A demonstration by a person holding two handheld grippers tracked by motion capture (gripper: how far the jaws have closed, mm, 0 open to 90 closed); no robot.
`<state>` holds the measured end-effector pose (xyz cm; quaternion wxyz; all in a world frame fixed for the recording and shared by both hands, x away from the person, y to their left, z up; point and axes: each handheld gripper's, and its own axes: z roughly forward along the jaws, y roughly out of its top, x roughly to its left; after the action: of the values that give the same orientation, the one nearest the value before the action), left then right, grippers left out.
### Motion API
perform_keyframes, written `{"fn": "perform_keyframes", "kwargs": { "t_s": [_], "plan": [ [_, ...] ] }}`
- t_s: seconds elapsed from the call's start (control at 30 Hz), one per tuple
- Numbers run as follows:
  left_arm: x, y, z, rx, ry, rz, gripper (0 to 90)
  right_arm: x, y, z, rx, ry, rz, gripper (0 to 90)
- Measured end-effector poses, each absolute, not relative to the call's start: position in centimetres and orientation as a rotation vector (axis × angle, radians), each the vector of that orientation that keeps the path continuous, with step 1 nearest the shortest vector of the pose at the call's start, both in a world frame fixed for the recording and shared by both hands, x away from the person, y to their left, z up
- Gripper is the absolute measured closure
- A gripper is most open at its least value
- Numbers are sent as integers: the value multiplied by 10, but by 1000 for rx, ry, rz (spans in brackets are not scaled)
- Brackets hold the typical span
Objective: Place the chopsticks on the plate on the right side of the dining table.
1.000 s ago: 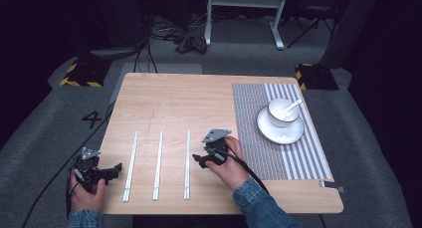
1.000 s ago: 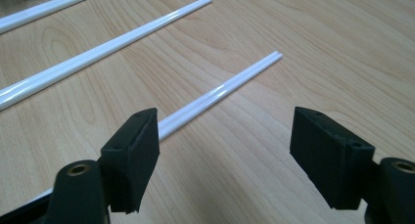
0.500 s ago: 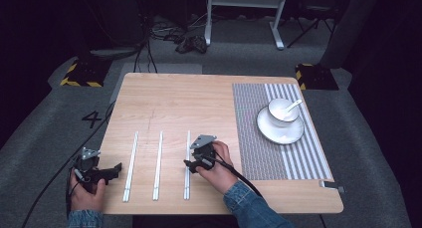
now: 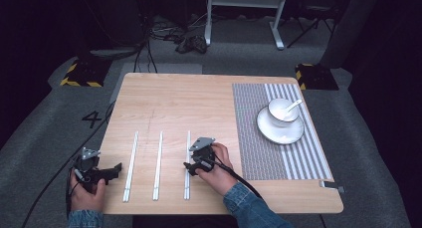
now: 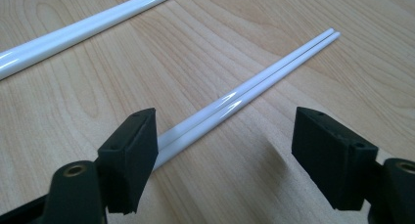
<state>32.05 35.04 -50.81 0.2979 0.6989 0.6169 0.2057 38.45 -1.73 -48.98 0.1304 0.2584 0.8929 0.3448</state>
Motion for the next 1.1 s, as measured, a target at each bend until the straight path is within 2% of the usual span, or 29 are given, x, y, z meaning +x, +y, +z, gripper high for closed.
{"fn": "perform_keyframes", "kwargs": {
  "t_s": [1.1],
  "plan": [
    [320,350,-508,1858,1639,548,0,398,-70,-494,987,2504,953,266]
  ]
}}
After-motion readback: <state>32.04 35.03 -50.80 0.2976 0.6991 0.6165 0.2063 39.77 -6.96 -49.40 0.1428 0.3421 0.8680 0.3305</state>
